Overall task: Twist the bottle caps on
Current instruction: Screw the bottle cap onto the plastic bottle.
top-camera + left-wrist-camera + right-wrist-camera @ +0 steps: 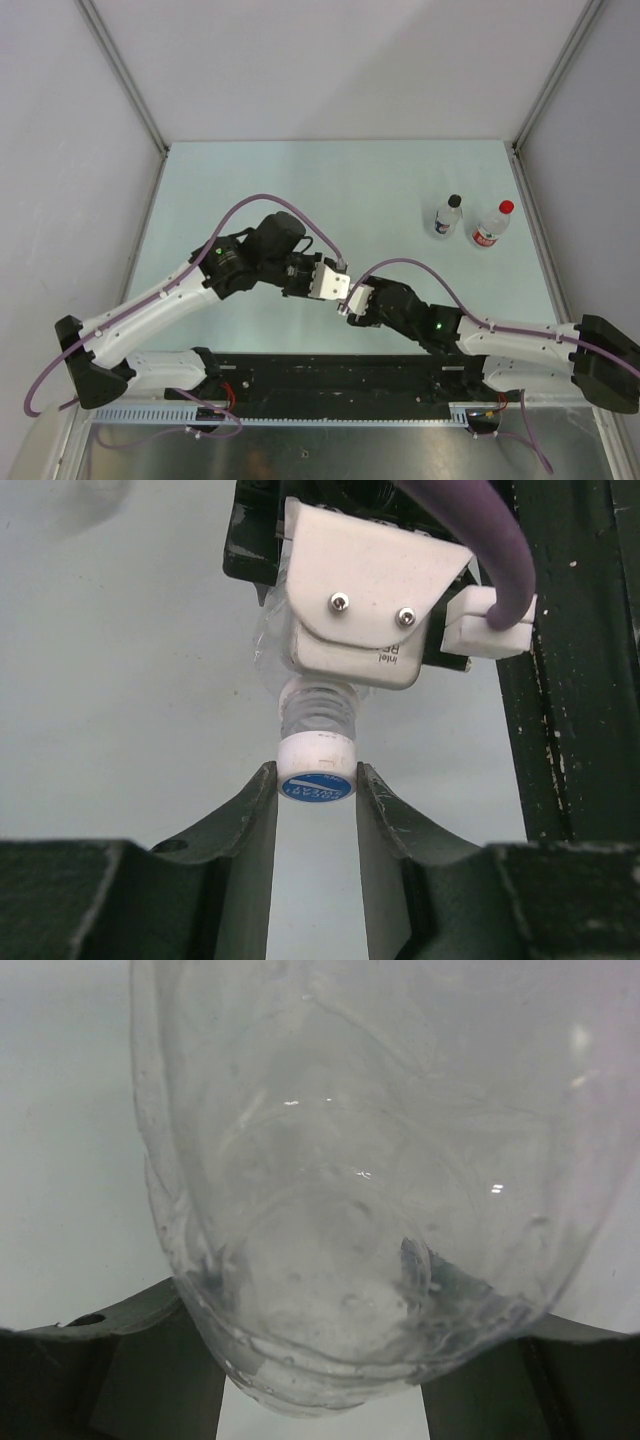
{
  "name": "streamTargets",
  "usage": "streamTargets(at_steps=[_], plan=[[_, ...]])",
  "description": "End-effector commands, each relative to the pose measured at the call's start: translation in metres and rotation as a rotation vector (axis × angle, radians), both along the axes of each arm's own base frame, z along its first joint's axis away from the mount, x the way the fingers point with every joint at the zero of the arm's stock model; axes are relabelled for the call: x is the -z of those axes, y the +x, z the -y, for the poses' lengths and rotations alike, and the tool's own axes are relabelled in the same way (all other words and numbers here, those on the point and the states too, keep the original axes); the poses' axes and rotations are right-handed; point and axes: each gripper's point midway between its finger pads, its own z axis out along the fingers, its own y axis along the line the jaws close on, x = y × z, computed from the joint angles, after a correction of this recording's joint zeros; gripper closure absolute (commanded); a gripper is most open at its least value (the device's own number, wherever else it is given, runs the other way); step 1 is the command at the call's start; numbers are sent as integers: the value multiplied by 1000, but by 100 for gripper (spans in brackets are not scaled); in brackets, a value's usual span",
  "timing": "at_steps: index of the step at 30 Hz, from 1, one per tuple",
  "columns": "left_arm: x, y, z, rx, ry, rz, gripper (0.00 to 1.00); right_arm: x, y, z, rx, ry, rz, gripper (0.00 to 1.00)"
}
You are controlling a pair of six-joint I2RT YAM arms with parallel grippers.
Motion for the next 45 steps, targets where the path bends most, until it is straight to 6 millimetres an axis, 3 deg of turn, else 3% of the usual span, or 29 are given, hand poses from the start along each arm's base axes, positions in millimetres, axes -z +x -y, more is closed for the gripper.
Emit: streamTargets(at_steps=[1, 9, 16, 20, 28, 35, 41, 45], plan=[[-10, -10, 4, 2, -45, -36, 96, -26, 4, -18, -31, 49, 42, 68], [-5, -12, 8, 22, -23, -27, 94, -24, 4, -21, -45, 30, 39, 67], [28, -6, -3, 19, 105, 39, 95, -39, 2, -22, -63, 62, 63, 67], [39, -13, -4, 54, 143, 48, 95, -49, -3, -27, -103, 100, 65, 67], [42, -27, 7, 155, 163, 41, 99, -70, -19, -45, -245, 179, 85, 68], [42, -31, 2, 196, 186, 61, 99, -78, -18, -43, -253, 188, 128, 72], [38, -29, 1, 202, 184, 79, 93, -89, -25, -44, -280, 248, 134, 74], [22, -29, 7, 208, 139, 96, 76, -93, -28, -44, -287, 287, 138, 75]])
